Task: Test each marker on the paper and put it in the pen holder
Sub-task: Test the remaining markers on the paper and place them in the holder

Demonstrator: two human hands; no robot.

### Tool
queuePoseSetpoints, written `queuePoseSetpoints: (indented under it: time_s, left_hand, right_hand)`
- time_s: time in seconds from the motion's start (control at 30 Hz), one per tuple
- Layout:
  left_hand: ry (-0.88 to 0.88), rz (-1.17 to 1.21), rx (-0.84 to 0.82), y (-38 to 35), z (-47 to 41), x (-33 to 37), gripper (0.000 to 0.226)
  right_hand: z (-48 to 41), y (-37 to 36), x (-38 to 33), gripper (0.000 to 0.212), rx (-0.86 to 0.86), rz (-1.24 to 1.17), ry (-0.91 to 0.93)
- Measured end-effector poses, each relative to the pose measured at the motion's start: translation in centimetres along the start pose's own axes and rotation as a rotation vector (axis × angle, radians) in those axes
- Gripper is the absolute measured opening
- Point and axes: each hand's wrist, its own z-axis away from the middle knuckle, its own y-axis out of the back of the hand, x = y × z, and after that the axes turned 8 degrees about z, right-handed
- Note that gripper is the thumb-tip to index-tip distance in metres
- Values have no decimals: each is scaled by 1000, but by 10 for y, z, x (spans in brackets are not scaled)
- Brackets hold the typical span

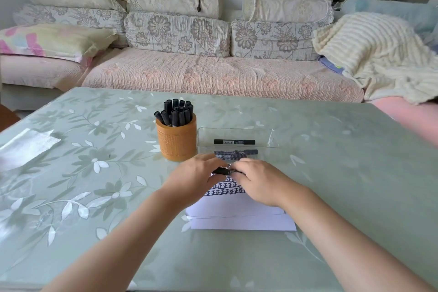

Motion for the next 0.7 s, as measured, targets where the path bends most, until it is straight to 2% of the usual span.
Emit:
queuePoseSetpoints:
  time_s: [0.07, 0.2, 0.33, 0.43, 0.53, 0.6, 0.67, 0.7]
  left_hand:
    - [-7, 12, 23, 2, 1, 1, 22]
    - [-57, -25, -4, 9, 2, -4, 10]
    - [-31, -15, -74, 7, 3, -7, 10]
    - [61, 62, -117, 7, 2, -5, 12]
    - [202, 142, -159, 11, 0, -5, 23]
    - [232, 176, -163, 14, 0, -7, 23]
    - [172, 140, -129, 18, 2, -10, 15]
    - [125, 109, -109, 19, 3, -11, 12]
  right_hand:
    - [-1, 1, 2, 19, -5, -18, -12]
    - [0, 0, 4, 27, -52, -97, -49]
    - [-3, -2, 4, 23, -49, -46, -11]
    - [-5, -4, 6, 13, 68, 56, 86]
    - [-6, -3, 9, 18, 264, 216, 213]
    - [-7, -2, 8, 18, 346, 262, 267]
    - [-6, 1, 1, 19, 332, 223, 240]
    - [-4, 3, -2, 18, 270, 166, 189]
